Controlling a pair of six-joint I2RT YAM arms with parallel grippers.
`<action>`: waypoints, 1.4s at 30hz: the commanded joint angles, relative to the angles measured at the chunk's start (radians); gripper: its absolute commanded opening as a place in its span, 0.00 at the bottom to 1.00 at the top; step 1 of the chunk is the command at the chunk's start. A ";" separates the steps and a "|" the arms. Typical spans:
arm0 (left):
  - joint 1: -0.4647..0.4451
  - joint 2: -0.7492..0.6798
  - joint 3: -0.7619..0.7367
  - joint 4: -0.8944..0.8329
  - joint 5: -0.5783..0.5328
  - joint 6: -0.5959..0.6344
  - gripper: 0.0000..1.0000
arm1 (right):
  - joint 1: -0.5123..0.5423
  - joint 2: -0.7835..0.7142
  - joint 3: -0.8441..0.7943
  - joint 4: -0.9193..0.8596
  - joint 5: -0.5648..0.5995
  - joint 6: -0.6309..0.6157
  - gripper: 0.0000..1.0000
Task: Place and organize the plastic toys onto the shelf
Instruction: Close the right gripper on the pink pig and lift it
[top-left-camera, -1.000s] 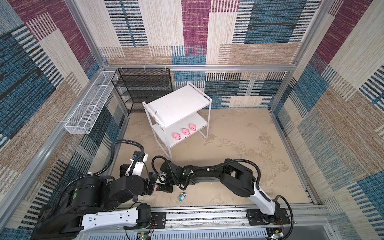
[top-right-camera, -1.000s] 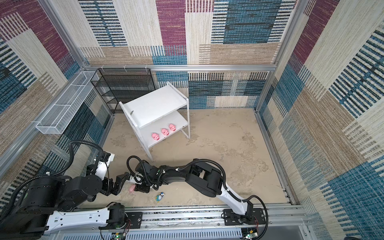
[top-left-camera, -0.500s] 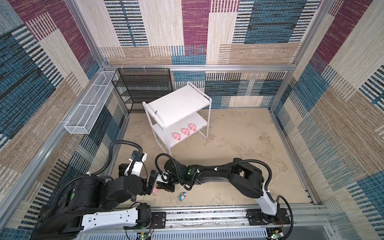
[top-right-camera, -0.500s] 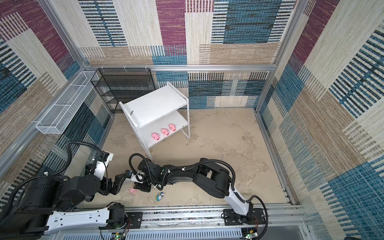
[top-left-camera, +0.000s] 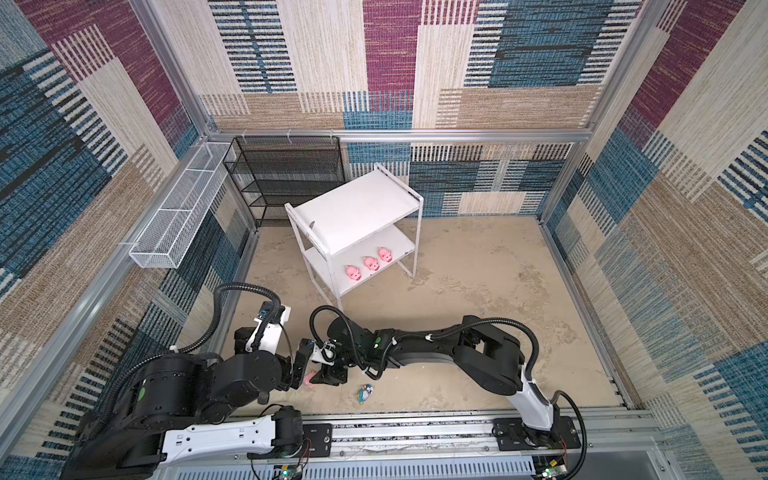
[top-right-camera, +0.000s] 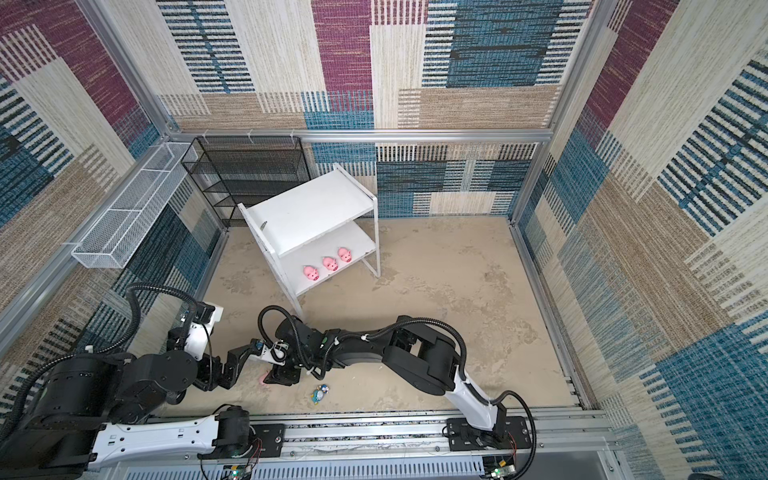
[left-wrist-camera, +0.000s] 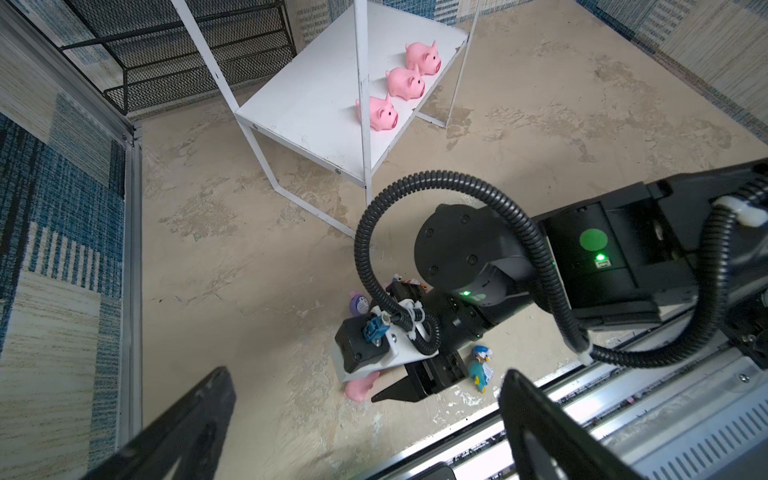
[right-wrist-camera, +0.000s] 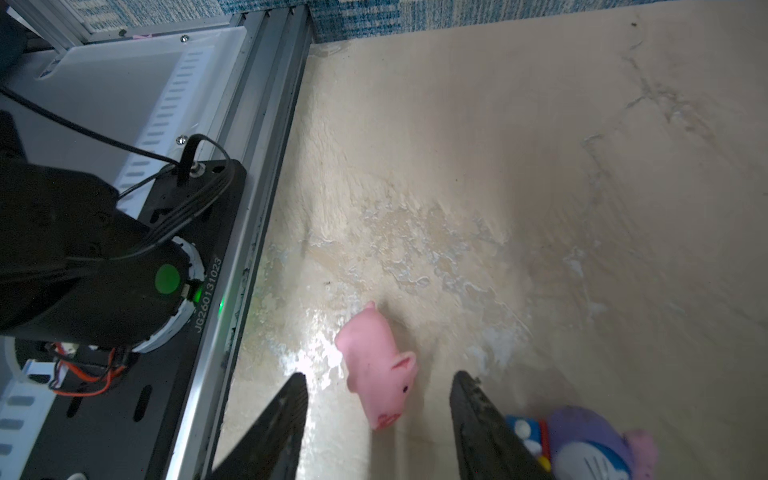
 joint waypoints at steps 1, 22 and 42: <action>0.001 -0.003 0.000 0.002 -0.011 -0.003 0.99 | 0.001 0.032 0.042 0.007 -0.017 0.017 0.56; 0.001 -0.010 -0.021 0.020 -0.008 -0.001 0.99 | 0.003 0.034 -0.002 -0.016 -0.063 0.032 0.26; 0.001 0.063 -0.095 0.182 0.015 0.154 0.99 | -0.119 -0.506 -0.642 0.096 0.526 0.296 0.25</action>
